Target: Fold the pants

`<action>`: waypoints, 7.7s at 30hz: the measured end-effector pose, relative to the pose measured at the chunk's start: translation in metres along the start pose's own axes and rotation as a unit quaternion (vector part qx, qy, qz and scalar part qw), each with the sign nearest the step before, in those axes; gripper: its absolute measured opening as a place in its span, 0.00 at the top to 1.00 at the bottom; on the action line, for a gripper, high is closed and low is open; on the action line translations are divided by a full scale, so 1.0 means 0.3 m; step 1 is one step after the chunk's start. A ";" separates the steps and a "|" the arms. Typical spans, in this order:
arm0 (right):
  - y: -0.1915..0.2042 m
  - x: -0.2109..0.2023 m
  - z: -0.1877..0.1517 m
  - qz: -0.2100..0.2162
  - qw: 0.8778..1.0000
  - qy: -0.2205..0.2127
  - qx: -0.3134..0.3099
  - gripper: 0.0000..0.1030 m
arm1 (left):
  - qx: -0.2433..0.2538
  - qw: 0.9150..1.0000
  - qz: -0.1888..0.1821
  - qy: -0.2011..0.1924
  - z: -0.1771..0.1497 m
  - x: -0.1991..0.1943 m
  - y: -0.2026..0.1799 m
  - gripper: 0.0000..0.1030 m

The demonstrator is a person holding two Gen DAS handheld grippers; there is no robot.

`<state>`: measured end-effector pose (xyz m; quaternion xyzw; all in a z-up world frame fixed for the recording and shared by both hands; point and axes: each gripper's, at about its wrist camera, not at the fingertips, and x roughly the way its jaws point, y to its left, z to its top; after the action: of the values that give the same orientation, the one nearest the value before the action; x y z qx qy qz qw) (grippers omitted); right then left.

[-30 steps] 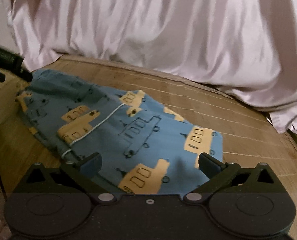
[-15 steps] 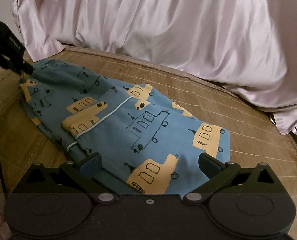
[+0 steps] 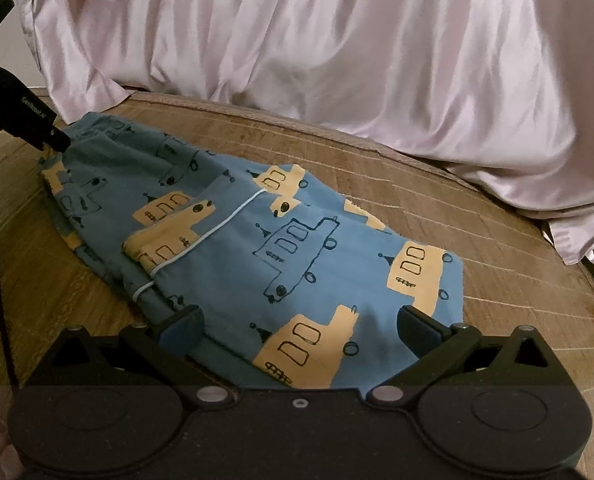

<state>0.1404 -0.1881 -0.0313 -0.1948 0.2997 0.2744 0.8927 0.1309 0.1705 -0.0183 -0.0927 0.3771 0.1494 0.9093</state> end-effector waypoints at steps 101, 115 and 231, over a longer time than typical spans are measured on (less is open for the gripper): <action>-0.335 -0.120 -0.009 -0.072 0.991 0.013 0.109 0.01 | 0.235 0.963 -0.117 -0.063 0.171 -0.381 -0.622 0.80; -0.660 -0.220 -0.129 -0.173 0.950 0.042 0.255 0.01 | 0.314 0.913 -0.260 -0.025 -0.012 -0.358 -1.012 0.80; -0.458 -0.040 -0.052 0.054 0.994 0.099 0.001 0.01 | 0.230 0.958 -0.150 0.078 -0.231 -0.203 -0.592 0.02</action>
<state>0.2093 -0.3068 -0.0100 -0.2035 0.3969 0.3009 0.8429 0.1050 -0.0280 -0.0134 0.0519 0.4527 -0.0875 0.8858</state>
